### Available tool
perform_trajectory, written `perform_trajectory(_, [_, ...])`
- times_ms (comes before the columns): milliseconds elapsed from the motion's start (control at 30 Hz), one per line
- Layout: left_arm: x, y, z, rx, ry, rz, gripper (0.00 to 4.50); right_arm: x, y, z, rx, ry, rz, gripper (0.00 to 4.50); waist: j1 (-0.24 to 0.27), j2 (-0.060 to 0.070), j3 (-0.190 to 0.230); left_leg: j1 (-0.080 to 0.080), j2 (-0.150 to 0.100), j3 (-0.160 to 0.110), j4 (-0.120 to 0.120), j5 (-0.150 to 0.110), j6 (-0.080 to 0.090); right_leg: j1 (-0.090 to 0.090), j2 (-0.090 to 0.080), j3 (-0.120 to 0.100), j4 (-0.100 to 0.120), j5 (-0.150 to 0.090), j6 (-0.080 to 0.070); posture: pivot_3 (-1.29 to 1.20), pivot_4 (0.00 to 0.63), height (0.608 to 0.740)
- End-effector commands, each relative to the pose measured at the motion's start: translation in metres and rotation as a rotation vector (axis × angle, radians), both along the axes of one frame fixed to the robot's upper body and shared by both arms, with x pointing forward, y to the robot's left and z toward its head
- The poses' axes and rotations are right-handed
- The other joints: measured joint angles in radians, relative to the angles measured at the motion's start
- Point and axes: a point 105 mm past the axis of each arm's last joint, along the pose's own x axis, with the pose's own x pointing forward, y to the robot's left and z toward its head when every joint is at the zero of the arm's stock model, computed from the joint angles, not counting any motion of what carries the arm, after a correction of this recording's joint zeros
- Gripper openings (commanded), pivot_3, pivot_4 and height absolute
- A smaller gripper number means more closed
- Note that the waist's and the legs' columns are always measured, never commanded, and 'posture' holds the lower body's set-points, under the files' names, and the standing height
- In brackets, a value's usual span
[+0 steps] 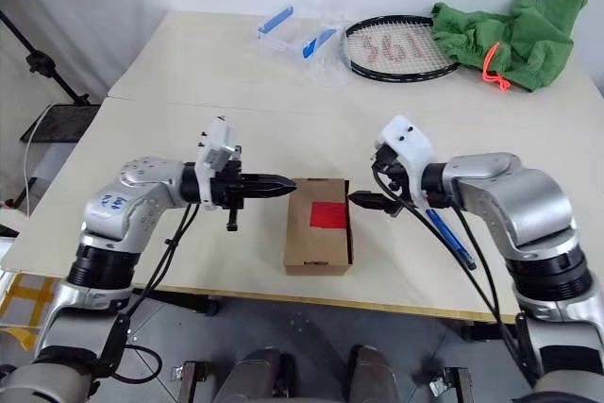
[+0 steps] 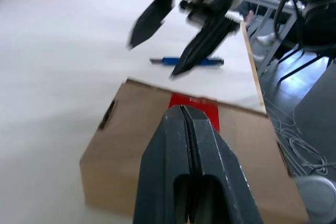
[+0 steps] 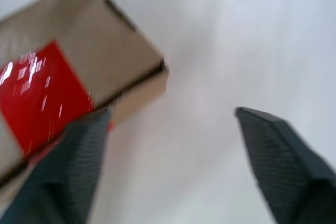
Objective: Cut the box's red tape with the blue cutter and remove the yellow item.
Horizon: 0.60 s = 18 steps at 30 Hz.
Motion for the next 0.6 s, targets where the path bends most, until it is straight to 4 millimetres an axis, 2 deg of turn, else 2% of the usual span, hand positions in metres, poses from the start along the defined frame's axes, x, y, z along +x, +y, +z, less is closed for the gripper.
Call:
perform_trajectory(33, [0.004,-0.008,-0.013,0.073,-0.043,-0.025,0.00,0.008,0.004,0.005,0.002,-0.050,-0.014,4.48,-0.001,0.000,0.000,0.000,0.000,0.000,0.000,0.000,0.000,0.000,0.000,0.000,0.000,0.000,0.000,0.00,0.150,0.740])
perform_trajectory(167, [0.007,-0.010,-0.026,0.127,-0.061,-0.053,0.00,0.011,0.004,0.001,-0.012,-0.050,-0.015,4.48,-0.003,0.000,0.000,0.000,0.000,0.001,0.000,0.000,0.000,-0.001,0.000,0.000,0.000,0.000,0.000,0.00,0.150,0.740])
perform_trajectory(300, [0.008,-0.013,-0.031,0.144,-0.061,-0.081,0.00,0.012,0.002,0.000,-0.019,-0.051,-0.016,4.48,-0.001,0.000,0.000,0.000,0.000,0.001,0.001,0.000,0.000,-0.001,0.000,0.000,0.000,0.000,0.000,0.00,0.150,0.740])
perform_trajectory(600, [0.008,-0.014,-0.048,0.226,-0.079,-0.151,0.00,0.011,-0.015,-0.003,-0.062,-0.041,-0.039,4.48,-0.001,0.000,0.000,0.000,0.000,0.001,0.001,0.000,0.000,0.000,0.000,0.000,0.001,0.000,0.000,0.00,0.150,0.740])
